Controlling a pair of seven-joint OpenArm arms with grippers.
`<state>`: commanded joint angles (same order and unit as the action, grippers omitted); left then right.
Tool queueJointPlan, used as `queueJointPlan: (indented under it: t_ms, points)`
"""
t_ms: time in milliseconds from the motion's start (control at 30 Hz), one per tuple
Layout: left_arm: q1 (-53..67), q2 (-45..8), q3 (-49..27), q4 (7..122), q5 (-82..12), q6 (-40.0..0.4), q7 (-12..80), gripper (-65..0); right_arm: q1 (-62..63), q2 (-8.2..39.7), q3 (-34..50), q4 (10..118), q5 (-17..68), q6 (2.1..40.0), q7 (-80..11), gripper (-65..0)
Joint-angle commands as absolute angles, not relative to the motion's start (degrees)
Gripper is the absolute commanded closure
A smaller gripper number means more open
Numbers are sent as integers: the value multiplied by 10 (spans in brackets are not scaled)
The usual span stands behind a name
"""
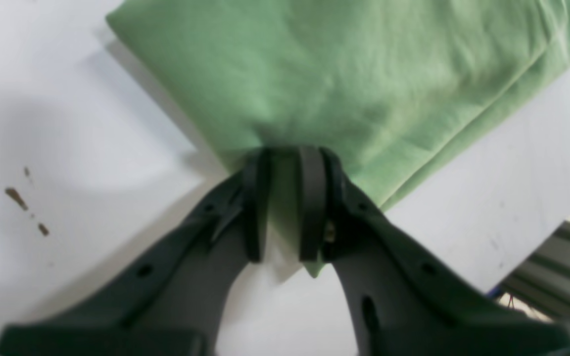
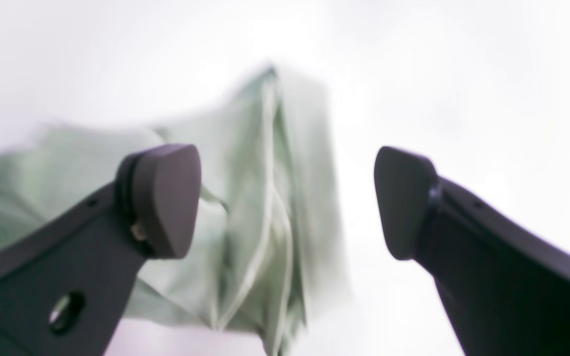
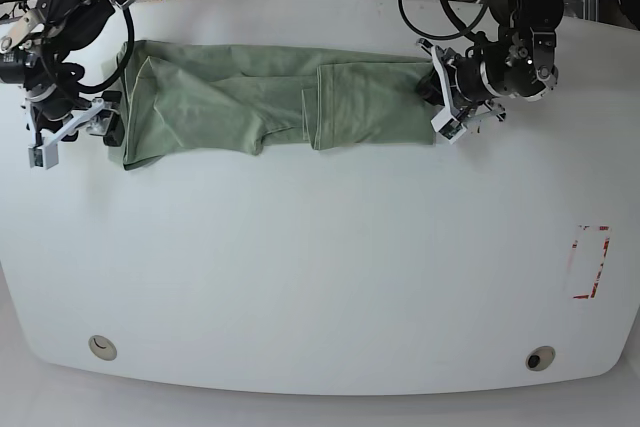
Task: Fold the T-shirt properly
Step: 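Lift the shirt with both grippers and fold it in half toward the middle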
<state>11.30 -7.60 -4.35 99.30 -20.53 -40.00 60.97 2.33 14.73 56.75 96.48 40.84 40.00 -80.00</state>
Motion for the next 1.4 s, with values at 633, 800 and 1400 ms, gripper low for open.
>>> queueJointPlan:
  t_ms: [633, 800, 1400]
  points:
    - [112, -74, -44, 987, -205, -400, 610, -81, -46, 161, 530, 754, 503, 400, -778, -518]
    - [112, -76, -44, 985, -205, -400, 610, -81, -47, 126, 508, 783, 502, 400, -770, -517]
    - [95, -73, -39, 981, -204, -370, 610, -81, -72, 151, 444, 877, 502, 400, -691, 0]
